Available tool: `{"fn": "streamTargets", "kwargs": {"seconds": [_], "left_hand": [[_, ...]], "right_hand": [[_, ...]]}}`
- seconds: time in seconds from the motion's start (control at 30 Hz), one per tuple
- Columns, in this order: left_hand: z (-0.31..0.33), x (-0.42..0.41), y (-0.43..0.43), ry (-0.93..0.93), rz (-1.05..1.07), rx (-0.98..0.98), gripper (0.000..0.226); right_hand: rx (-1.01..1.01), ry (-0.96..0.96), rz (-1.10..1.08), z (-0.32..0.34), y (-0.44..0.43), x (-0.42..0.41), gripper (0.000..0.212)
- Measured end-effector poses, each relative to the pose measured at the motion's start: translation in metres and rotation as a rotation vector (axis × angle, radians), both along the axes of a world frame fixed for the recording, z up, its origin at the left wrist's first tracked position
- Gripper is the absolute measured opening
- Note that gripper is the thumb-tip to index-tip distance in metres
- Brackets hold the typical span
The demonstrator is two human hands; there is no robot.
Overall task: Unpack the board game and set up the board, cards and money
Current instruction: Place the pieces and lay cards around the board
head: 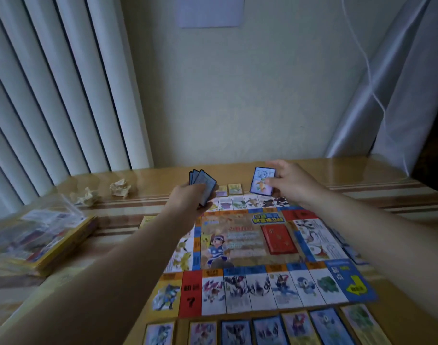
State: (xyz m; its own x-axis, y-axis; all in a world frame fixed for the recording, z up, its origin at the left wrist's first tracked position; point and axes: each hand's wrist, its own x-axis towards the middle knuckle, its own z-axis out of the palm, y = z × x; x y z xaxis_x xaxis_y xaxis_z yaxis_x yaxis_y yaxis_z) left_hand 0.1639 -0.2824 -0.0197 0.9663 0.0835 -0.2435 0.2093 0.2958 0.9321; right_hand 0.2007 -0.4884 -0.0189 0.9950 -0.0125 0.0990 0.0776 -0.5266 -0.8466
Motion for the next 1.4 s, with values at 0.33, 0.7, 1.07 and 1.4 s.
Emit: {"fn": "streamTargets", "kwargs": {"seconds": [0.33, 0.7, 1.07, 1.4], "left_hand": [[-0.022, 0.125, -0.011, -0.156, -0.169, 0.788, 0.024], [-0.067, 0.152, -0.037, -0.329, -0.691, 1.663, 0.051], [-0.066, 0.153, -0.061, -0.329, -0.84, 1.693, 0.056], [-0.065, 0.149, -0.068, -0.291, -0.872, 1.719, 0.055]], "right_hand": [[-0.292, -0.045, -0.034, -0.036, -0.002, 0.114, 0.017], [-0.482, 0.062, -0.024, -0.072, 0.007, 0.152, 0.026], [-0.884, -0.008, 0.065, -0.067, -0.02, 0.146, 0.04], [-1.141, 0.266, 0.384, -0.06, -0.04, 0.123, 0.05]]}}
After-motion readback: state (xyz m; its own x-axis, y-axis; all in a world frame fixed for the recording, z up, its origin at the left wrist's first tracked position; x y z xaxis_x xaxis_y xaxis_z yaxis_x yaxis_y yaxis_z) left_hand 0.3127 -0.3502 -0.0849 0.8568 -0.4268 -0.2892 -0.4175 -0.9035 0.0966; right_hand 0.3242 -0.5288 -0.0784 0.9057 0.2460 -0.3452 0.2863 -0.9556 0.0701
